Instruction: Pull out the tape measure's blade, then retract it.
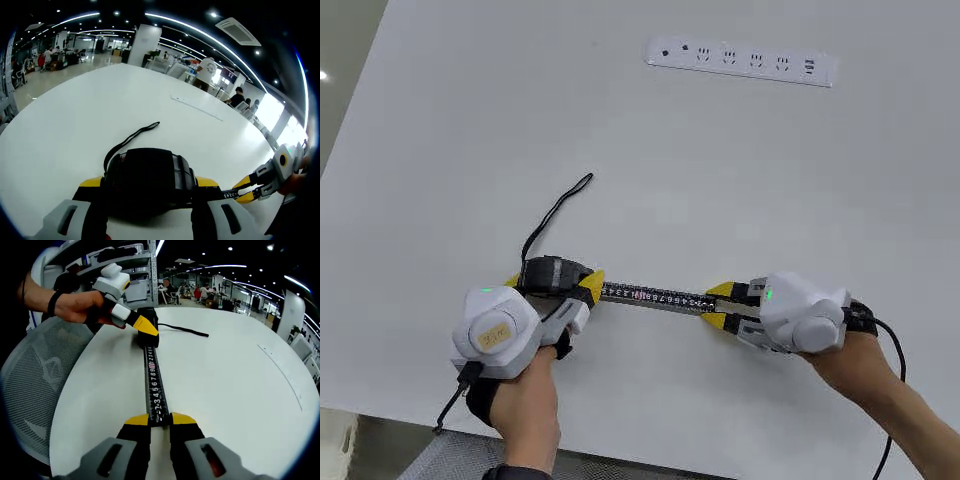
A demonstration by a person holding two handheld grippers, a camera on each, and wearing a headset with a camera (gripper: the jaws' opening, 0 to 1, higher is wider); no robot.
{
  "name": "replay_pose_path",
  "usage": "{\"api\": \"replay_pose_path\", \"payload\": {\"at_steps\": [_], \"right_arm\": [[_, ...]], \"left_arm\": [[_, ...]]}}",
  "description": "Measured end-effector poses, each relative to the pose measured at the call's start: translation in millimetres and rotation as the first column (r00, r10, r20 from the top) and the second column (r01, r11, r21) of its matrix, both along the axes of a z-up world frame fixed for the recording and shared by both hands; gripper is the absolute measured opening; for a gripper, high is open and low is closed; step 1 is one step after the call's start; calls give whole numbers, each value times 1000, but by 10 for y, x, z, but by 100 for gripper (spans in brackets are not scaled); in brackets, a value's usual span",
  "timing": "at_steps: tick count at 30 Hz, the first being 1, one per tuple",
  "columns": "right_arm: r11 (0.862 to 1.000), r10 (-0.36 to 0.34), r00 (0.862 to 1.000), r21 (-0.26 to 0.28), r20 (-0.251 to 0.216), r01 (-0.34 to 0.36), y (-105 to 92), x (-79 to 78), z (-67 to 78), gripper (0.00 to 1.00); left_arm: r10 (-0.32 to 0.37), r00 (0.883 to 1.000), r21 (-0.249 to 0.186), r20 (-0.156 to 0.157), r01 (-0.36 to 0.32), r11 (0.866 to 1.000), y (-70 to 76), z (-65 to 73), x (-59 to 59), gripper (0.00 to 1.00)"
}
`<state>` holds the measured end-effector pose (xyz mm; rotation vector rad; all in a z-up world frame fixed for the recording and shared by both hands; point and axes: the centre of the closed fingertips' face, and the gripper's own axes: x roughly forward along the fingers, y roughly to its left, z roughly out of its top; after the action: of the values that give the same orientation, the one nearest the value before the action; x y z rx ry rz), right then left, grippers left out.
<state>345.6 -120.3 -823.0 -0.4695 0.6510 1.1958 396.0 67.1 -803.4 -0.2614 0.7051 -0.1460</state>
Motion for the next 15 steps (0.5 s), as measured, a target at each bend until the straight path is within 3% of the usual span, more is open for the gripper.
{"api": "replay_pose_path", "payload": {"at_steps": [11,14,15], "right_arm": [[1000,25,1000,-18,4,-25,100,27,13,13],[1000,-4,1000,17,-24,4,81,27,14,13],[1000,2,1000,14,-13,-2,69,28,20,14]], "left_arm": [[-12,1000,20,8,12,1000,8,11,2,66],[-8,1000,-1,0,8,1000,27,-8,-6,67],[-10,1000,-4,4,10,1000,25,-2,-8,67]]}}
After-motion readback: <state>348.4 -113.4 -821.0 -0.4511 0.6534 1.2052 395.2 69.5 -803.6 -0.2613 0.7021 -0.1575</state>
